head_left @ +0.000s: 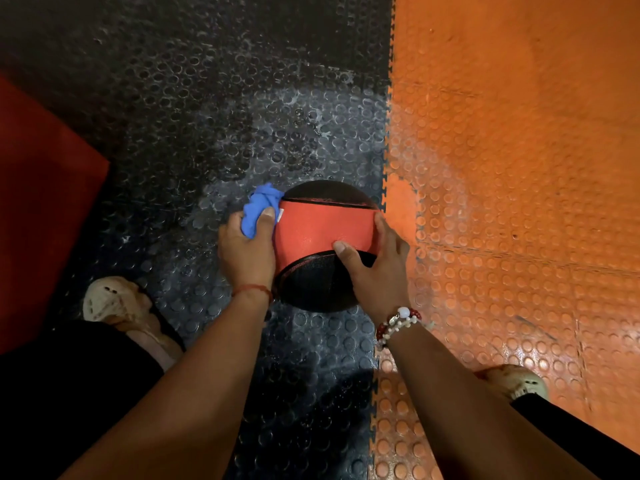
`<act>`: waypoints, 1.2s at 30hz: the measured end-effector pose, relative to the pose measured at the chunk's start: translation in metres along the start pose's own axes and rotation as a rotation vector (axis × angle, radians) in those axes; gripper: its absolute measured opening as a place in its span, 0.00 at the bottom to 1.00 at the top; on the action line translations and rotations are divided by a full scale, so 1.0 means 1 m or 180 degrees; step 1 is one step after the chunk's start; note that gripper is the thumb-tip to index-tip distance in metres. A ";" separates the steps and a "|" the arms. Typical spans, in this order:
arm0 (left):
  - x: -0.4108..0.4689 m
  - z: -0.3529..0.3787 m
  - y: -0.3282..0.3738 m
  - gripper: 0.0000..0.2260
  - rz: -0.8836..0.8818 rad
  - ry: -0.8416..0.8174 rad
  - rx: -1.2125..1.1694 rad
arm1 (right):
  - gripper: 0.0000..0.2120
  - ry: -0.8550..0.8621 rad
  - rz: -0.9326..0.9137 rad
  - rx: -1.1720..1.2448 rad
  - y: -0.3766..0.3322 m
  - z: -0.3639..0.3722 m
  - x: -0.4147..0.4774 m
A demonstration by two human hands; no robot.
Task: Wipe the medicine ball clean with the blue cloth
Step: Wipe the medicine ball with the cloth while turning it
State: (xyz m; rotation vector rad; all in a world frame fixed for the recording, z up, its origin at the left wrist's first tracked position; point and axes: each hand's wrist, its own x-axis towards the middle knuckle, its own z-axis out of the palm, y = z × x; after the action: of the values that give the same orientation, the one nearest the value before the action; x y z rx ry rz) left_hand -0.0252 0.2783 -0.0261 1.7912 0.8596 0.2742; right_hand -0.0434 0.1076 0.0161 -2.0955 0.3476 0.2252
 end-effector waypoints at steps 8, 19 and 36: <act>0.024 0.008 -0.050 0.07 -0.1825 -0.0193 -0.0649 | 0.38 0.0077 0.0204 0.0124 -0.005 0.001 0.004; -0.028 0.010 0.012 0.13 -0.0230 0.0303 -0.0390 | 0.38 0.0287 0.0482 0.0173 -0.015 0.007 0.008; -0.035 0.014 0.000 0.10 -0.0654 0.0508 -0.0569 | 0.38 0.0291 0.0333 0.0244 -0.005 0.003 -0.001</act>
State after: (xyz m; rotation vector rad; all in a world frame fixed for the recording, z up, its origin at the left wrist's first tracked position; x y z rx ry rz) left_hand -0.0426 0.2444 -0.0241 1.5173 1.0894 0.3521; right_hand -0.0423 0.1129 0.0190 -2.0182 0.5138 0.1752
